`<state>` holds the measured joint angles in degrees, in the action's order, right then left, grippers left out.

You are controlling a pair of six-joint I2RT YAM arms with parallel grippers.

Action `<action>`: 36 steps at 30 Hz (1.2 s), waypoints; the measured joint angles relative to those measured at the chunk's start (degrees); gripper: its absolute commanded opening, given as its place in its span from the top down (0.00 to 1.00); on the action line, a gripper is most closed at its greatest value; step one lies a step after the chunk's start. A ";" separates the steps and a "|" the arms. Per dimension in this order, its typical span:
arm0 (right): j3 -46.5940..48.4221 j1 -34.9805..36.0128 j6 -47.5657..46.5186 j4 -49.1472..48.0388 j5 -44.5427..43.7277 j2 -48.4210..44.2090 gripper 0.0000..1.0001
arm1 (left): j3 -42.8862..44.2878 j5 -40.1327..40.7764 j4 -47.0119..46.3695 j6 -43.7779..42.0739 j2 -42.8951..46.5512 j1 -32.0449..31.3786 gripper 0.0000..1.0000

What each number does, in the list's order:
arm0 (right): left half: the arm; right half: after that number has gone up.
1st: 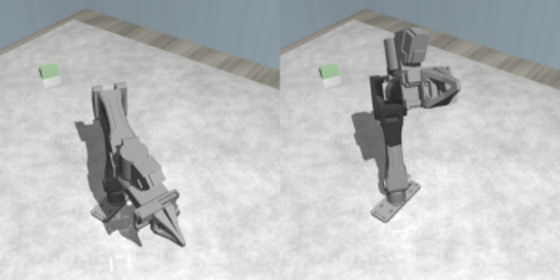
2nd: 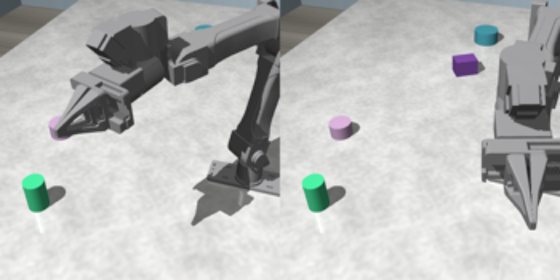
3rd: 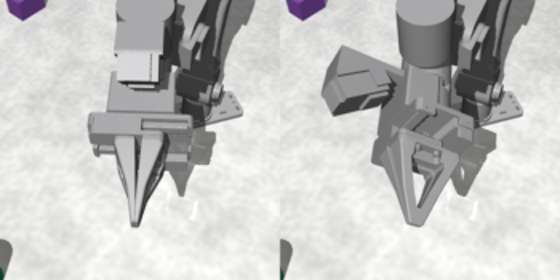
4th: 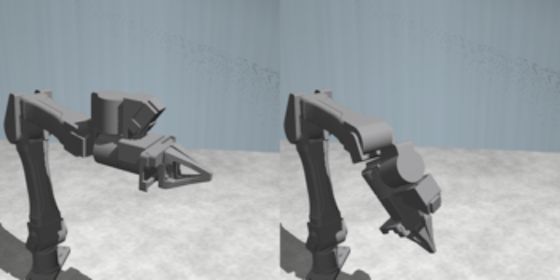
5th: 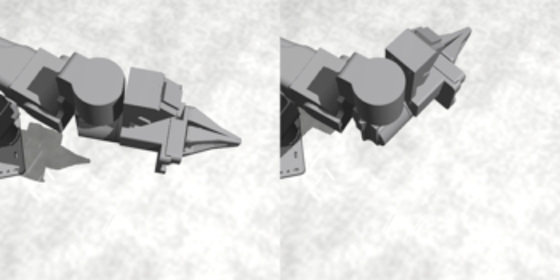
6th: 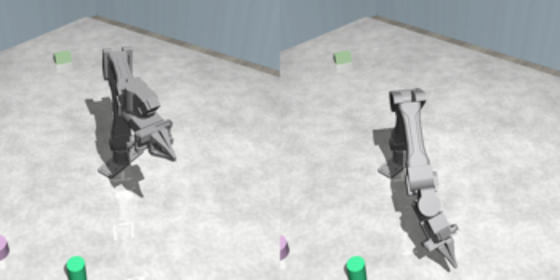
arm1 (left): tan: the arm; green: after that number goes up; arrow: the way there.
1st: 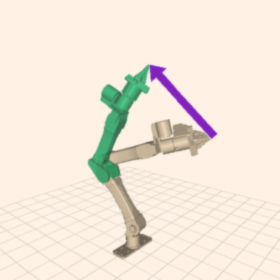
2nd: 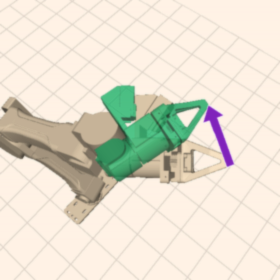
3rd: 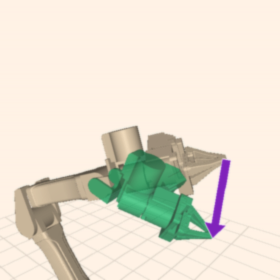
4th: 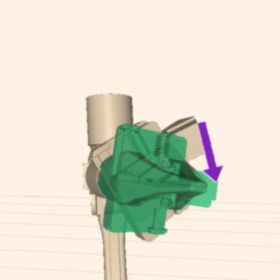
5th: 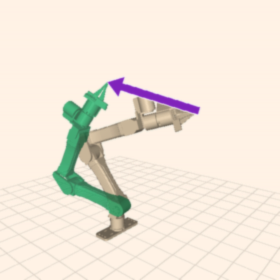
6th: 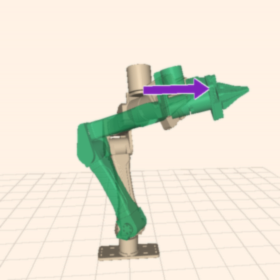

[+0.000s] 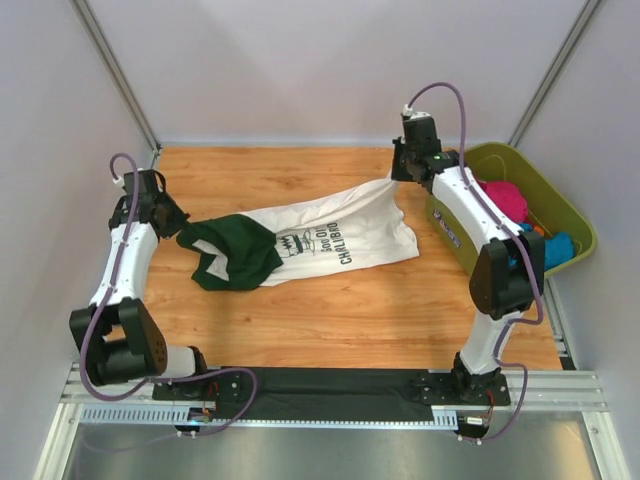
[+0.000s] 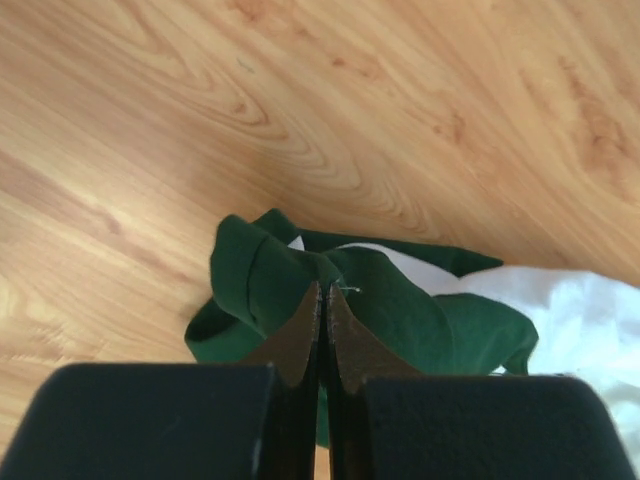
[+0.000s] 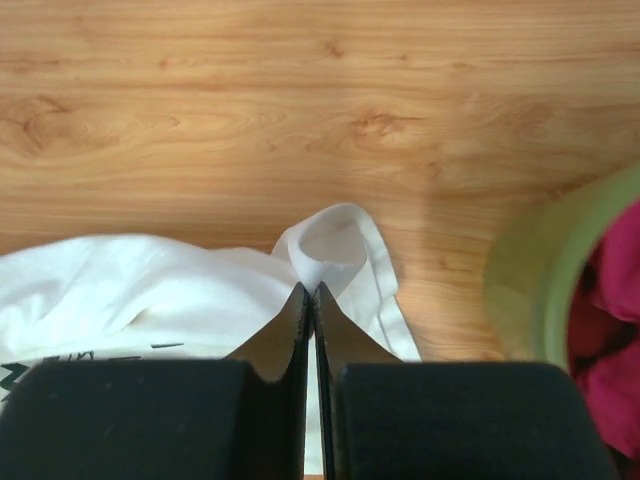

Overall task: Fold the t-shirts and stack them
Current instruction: Flatten the tshirt out

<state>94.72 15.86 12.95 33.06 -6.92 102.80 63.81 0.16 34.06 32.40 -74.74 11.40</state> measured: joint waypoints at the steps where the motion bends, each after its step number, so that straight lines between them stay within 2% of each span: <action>1: 0.61 0.35 0.09 -0.07 0.02 1.31 1.00 | -0.66 -0.50 -1.11 0.55 -1.92 0.35 1.00; 6: 2.91 1.22 0.20 -0.83 -0.11 8.92 1.00 | -0.81 -2.47 -4.70 2.29 -12.13 1.36 1.00; 9: 4.52 1.05 0.07 -0.74 -1.01 12.70 1.00 | 2.08 -3.69 -5.22 2.67 -17.68 1.40 0.95; 10: 5.46 1.05 0.02 -0.66 -1.57 13.86 1.00 | 3.50 -4.17 -5.68 2.71 -19.43 1.40 0.87; 12: 7.41 1.03 -0.26 -0.81 -2.34 15.69 1.00 | 6.38 -4.79 -6.10 2.51 -22.16 1.40 0.63; 13: 8.48 0.98 -0.48 -0.72 -2.80 16.50 1.00 | 7.87 -5.03 -6.19 2.51 -23.19 1.40 0.29; 14: 9.73 0.96 -0.70 -0.66 -3.17 17.25 1.00 | 8.98 -5.27 -6.23 2.12 -23.85 1.40 0.16; 16: 12.33 0.94 -1.07 -0.76 -3.72 18.69 1.00 | 10.36 -5.79 -6.14 2.14 -24.11 1.40 0.04; 21: 14.43 0.96 -1.49 -0.79 -4.15 19.52 1.00 | 9.66 -5.46 -4.81 1.92 -20.44 -0.13 0.03; 27: 14.40 0.96 -1.44 -0.37 -5.35 19.63 1.00 | 1.60 -5.31 -4.50 2.69 -6.36 -9.70 0.06; 30: 14.38 0.94 -1.40 0.33 -6.08 19.63 1.00 | -3.69 -5.90 -5.66 4.13 -1.90 -11.87 0.08; 32: 14.14 0.94 -1.38 0.55 -6.14 19.63 1.00 | -7.17 -5.49 -5.73 5.22 -0.90 -11.72 0.11; 36: 13.42 0.94 -1.25 0.72 -6.27 19.63 1.00 | -10.78 -3.63 -5.57 6.99 -1.20 -11.34 0.23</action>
<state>108.14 16.80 11.70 33.78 -13.19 122.43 53.04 -3.46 28.49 39.40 -75.94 0.05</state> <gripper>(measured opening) 0.010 0.827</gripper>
